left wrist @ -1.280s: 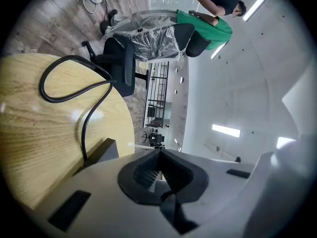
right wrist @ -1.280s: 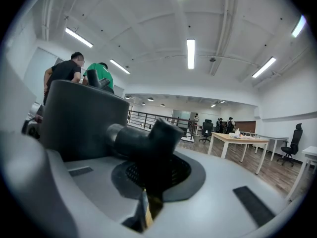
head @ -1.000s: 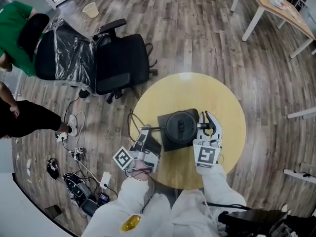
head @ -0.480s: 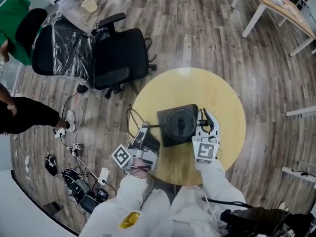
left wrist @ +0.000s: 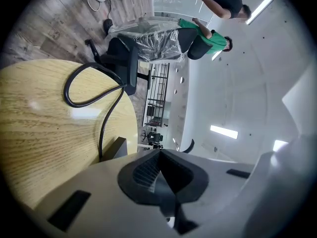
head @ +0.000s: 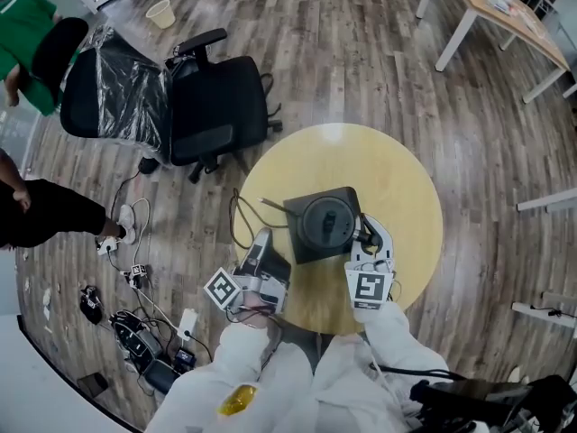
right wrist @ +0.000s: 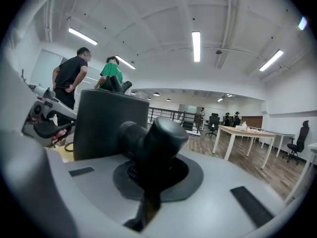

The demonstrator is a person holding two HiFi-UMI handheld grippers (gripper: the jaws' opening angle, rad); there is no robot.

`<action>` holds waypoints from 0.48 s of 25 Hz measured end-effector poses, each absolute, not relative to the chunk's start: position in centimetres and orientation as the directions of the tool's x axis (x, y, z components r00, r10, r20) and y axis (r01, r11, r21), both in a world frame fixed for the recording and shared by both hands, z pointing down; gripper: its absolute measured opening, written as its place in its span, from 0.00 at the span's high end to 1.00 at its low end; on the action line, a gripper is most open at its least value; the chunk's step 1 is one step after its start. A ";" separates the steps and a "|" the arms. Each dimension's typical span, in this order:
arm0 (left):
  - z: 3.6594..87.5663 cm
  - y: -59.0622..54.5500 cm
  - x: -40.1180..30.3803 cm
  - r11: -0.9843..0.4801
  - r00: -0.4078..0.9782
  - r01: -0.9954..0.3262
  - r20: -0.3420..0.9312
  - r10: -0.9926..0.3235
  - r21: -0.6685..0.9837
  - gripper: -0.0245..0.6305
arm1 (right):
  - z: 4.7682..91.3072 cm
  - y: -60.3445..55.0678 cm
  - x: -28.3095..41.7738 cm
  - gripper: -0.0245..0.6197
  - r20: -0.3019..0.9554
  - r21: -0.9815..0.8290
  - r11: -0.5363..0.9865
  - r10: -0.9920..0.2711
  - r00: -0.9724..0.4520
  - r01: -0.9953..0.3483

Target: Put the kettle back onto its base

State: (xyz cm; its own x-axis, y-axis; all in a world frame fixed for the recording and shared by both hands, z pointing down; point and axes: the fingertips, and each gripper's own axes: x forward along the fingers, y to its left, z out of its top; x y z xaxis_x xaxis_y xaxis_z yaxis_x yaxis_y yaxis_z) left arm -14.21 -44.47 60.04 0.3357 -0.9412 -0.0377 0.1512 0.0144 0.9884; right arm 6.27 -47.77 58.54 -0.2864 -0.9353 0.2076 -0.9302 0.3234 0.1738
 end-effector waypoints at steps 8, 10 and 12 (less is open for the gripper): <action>59.3 -43.7 -13.1 0.007 0.351 0.175 -0.056 -0.935 0.985 0.97 | 58.5 -47.1 6.2 0.95 0.207 0.303 0.287 -0.951 -0.232 -0.909; 59.4 -43.5 -12.8 0.010 0.333 0.198 -0.058 -0.941 0.980 0.97 | 57.9 -48.4 6.7 0.95 0.184 0.300 0.241 -0.964 -0.192 -0.923; 59.7 -43.6 -12.8 0.003 0.291 0.238 -0.068 -0.954 0.971 0.97 | 57.3 -49.7 6.9 0.95 0.165 0.306 0.211 -0.972 -0.167 -0.928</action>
State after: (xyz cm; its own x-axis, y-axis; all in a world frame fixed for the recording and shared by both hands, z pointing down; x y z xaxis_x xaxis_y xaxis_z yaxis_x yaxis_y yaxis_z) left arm -12.81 -43.56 59.66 0.2907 -0.9544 -0.0678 0.2380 0.0034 0.9713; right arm 6.93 -49.65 57.29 -0.1671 -0.9721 0.1647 -0.9284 0.2114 0.3056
